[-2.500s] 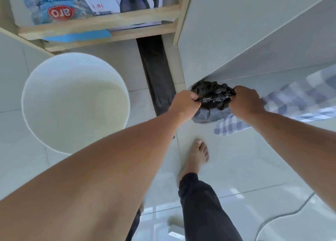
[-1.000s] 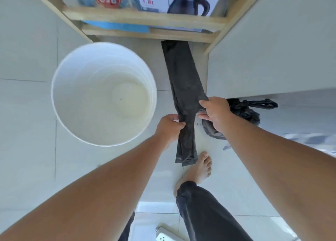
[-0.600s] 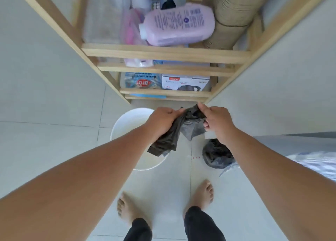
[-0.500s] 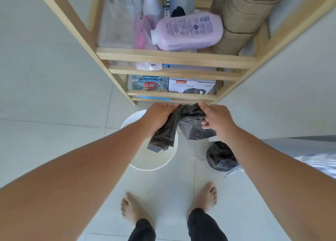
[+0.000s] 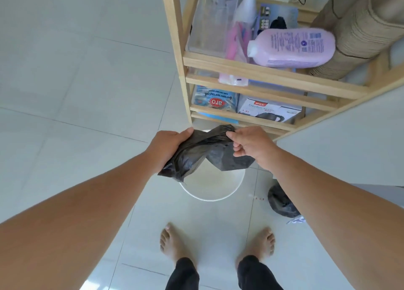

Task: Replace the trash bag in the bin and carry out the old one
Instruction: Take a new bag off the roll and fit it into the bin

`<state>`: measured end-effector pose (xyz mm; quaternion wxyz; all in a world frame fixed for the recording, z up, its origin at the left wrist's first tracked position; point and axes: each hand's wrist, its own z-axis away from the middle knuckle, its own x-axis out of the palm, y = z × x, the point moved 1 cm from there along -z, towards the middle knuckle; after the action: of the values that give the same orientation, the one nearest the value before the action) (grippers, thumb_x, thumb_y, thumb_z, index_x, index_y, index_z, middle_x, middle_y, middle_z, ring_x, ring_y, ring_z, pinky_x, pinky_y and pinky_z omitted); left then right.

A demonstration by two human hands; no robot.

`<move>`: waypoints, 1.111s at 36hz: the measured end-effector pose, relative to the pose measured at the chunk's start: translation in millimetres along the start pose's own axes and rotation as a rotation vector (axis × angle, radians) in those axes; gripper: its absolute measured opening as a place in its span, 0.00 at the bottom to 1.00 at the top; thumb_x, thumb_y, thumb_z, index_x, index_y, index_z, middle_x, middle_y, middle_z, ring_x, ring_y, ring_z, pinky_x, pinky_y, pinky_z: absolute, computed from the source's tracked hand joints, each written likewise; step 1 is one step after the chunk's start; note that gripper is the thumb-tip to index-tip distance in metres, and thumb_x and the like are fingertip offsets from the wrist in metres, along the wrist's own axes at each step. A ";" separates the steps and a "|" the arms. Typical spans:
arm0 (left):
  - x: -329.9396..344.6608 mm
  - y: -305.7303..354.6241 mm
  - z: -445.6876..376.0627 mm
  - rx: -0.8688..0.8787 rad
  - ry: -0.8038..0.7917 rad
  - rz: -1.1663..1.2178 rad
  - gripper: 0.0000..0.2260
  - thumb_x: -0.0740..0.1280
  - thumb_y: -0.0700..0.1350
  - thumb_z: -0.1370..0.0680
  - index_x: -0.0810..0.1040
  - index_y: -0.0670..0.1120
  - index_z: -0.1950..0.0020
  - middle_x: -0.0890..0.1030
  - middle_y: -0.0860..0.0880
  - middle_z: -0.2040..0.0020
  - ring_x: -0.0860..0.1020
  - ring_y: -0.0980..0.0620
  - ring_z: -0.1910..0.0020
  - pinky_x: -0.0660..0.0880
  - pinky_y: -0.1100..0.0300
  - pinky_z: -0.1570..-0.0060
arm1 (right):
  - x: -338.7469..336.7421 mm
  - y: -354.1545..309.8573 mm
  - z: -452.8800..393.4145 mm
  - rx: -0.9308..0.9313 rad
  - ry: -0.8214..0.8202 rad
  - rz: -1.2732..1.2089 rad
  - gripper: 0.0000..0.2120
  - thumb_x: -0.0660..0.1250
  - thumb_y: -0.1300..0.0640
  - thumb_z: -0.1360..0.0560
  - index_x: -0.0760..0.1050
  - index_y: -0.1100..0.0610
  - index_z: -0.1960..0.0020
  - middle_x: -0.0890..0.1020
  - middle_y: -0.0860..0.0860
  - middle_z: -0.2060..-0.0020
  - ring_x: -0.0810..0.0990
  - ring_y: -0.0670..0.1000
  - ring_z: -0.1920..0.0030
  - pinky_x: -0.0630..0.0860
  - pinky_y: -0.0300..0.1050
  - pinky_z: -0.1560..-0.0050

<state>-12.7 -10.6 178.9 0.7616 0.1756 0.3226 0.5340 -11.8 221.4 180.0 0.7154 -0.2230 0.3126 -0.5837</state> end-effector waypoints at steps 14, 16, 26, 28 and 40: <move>-33.3 -23.3 -0.4 -0.166 -0.346 0.236 0.13 0.73 0.44 0.25 0.83 0.38 0.44 0.86 0.39 0.53 0.84 0.46 0.62 0.80 0.59 0.59 | 51.8 2.3 -7.6 0.079 -0.158 -0.251 0.08 0.65 0.67 0.22 0.77 0.66 0.44 0.84 0.63 0.53 0.85 0.57 0.55 0.84 0.48 0.55; -26.6 -25.9 -1.5 -0.211 -0.336 0.296 0.15 0.72 0.47 0.24 0.82 0.38 0.43 0.86 0.40 0.54 0.83 0.46 0.62 0.80 0.59 0.59 | 58.0 2.7 -4.4 0.081 -0.185 -0.313 0.06 0.66 0.68 0.24 0.78 0.64 0.48 0.85 0.61 0.58 0.85 0.56 0.58 0.84 0.48 0.56; 1.9 -35.0 -10.5 -0.041 -0.120 0.381 0.17 0.76 0.33 0.31 0.81 0.40 0.44 0.85 0.39 0.48 0.84 0.38 0.48 0.81 0.47 0.45 | 60.5 6.9 -0.7 0.103 -0.120 -0.221 0.09 0.72 0.57 0.26 0.79 0.65 0.54 0.77 0.54 0.74 0.79 0.48 0.75 0.83 0.44 0.65; 1.4 -36.5 -14.4 -0.007 -0.050 0.244 0.17 0.77 0.35 0.32 0.80 0.44 0.45 0.85 0.42 0.50 0.84 0.40 0.49 0.82 0.48 0.47 | 53.2 9.8 -4.3 0.085 -0.031 -0.234 0.12 0.72 0.55 0.26 0.78 0.65 0.55 0.75 0.55 0.73 0.79 0.49 0.74 0.83 0.46 0.64; 30.5 -27.2 -11.7 0.042 -0.105 -0.149 0.09 0.76 0.49 0.30 0.85 0.45 0.55 0.86 0.43 0.57 0.83 0.45 0.58 0.78 0.54 0.54 | 46.5 30.6 5.8 0.003 -0.077 -0.212 0.06 0.68 0.71 0.26 0.78 0.62 0.58 0.82 0.58 0.64 0.84 0.52 0.67 0.84 0.45 0.61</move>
<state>5.2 6.7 144.4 0.8112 0.1946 0.3056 0.4590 19.3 182.5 154.5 0.6617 -0.2758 0.2587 -0.6475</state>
